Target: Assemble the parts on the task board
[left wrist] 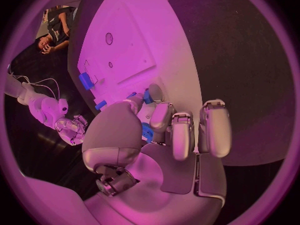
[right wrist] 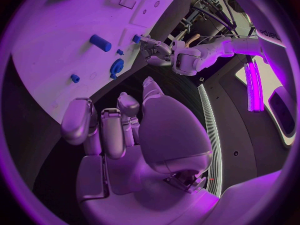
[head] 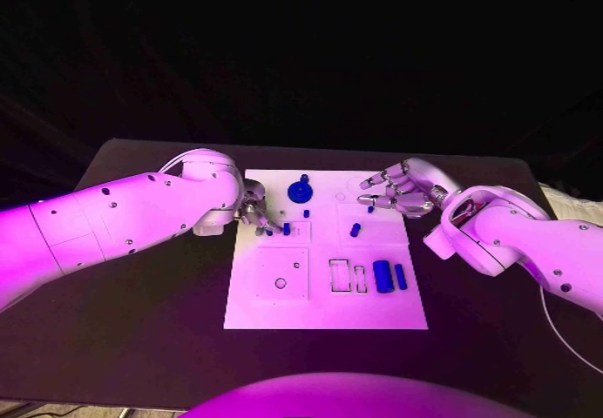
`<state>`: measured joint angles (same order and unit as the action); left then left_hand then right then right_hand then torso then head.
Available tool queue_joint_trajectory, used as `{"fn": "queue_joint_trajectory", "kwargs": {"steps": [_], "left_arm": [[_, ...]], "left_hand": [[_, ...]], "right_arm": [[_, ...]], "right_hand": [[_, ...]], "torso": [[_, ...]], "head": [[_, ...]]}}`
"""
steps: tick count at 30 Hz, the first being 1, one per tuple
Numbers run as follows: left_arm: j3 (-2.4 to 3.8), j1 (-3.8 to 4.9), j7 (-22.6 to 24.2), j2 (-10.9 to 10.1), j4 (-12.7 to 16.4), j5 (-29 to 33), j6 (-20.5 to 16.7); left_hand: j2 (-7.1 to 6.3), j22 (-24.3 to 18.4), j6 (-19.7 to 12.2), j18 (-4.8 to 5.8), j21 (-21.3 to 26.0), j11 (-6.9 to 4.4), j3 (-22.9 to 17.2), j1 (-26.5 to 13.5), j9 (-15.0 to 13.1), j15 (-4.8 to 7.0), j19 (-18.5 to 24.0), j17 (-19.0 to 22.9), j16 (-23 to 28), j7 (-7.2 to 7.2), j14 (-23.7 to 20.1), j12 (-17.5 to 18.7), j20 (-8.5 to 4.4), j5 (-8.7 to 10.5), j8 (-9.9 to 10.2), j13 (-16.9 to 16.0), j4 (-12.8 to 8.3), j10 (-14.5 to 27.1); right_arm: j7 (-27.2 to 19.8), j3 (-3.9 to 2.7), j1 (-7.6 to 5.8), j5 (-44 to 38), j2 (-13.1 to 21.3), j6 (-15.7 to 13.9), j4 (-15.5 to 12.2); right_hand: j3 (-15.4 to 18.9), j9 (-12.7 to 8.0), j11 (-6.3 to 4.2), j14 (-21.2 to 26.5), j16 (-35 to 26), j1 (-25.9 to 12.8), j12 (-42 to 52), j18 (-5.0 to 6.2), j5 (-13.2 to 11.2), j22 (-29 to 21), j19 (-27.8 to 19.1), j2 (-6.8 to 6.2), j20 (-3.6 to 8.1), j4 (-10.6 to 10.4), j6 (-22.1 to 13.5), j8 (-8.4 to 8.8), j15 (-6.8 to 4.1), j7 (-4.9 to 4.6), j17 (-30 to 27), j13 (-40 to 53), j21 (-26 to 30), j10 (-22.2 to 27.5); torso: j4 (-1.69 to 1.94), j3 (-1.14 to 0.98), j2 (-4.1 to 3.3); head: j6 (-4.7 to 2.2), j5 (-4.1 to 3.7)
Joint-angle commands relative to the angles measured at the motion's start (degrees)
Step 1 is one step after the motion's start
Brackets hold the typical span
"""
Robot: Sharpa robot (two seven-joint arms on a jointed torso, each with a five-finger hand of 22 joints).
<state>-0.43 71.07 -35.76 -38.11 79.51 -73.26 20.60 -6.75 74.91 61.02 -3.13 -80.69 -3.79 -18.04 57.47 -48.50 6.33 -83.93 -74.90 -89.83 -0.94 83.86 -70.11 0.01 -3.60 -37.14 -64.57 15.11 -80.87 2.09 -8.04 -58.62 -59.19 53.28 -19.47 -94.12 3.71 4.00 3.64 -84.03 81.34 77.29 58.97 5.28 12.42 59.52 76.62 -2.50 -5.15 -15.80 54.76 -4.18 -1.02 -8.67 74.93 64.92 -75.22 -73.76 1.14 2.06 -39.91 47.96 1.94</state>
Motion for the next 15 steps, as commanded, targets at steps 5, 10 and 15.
{"fn": "queue_joint_trajectory", "kwargs": {"steps": [5, 10, 15], "left_arm": [[-0.73, -0.98, -0.5, -0.6, 0.2, 4.2, -6.2], [-0.68, -0.96, 0.0, -1.4, 0.7, 7.3, -11.3], [-0.67, -0.93, 0.0, -1.9, 0.8, 8.7, -12.6]], "left_hand": [[-0.49, 8.0, -0.4, 0.68, 1.2, -0.08, 4.9, -1.8, -0.2, -0.06, -3.1, -15.1, -0.2, 0.35, 6.1, 0.5, 0.16, -0.23, 0.6, 0.9, 1.4, 0.6], [-0.12, 6.9, -1.2, 0.33, 2.8, 0.08, 7.9, -1.7, -0.2, -0.13, -2.6, -15.1, -0.2, 0.58, 6.1, 1.6, 0.18, -0.29, 0.9, 2.3, 1.4, 1.4], [0.31, 6.8, -1.4, 0.27, 3.1, 0.14, 8.8, -1.2, -0.3, -0.15, -2.5, -15.1, -0.2, 0.65, 6.1, 1.8, 0.20, -0.41, 1.0, 2.5, 1.4, 1.7]], "right_arm": [[-0.3, 0.00, 0.03, -0.2, 0.0, 0.8, 0.0], [-0.3, 0.00, 0.03, -0.2, 0.0, 0.8, 0.0], [-0.3, 0.00, 0.03, -0.2, 0.0, 0.8, 0.1]], "right_hand": [[0.4, 0.0, -0.03, -3.0, -0.4, -0.5, -0.2, 0.56, 0.3, -0.1, -0.4, 0.13, 0.03, -0.1, 0.1, 0.13, 0.16, 0.02, 1.1, -0.1, 0.4, 0.5], [0.4, 0.0, -0.03, -3.0, -0.4, -0.5, -0.2, 0.56, 0.3, -0.1, -0.4, 0.13, 0.03, -0.1, 0.1, 0.13, 0.16, 0.02, 1.1, -0.1, 0.4, 0.5], [0.4, 0.0, -0.03, -3.0, -0.4, -0.5, -0.2, 0.56, 0.3, -0.1, -0.4, 0.13, 0.03, -0.1, 0.1, 0.13, 0.16, 0.02, 1.1, -0.1, 0.4, 0.5]], "torso": [[0.03, -0.01, 0.00], [0.00, -0.03, 0.04], [0.03, -0.01, 0.02]], "head": [[-0.11, -0.01], [-0.20, -0.02], [-0.27, -0.01]]}}
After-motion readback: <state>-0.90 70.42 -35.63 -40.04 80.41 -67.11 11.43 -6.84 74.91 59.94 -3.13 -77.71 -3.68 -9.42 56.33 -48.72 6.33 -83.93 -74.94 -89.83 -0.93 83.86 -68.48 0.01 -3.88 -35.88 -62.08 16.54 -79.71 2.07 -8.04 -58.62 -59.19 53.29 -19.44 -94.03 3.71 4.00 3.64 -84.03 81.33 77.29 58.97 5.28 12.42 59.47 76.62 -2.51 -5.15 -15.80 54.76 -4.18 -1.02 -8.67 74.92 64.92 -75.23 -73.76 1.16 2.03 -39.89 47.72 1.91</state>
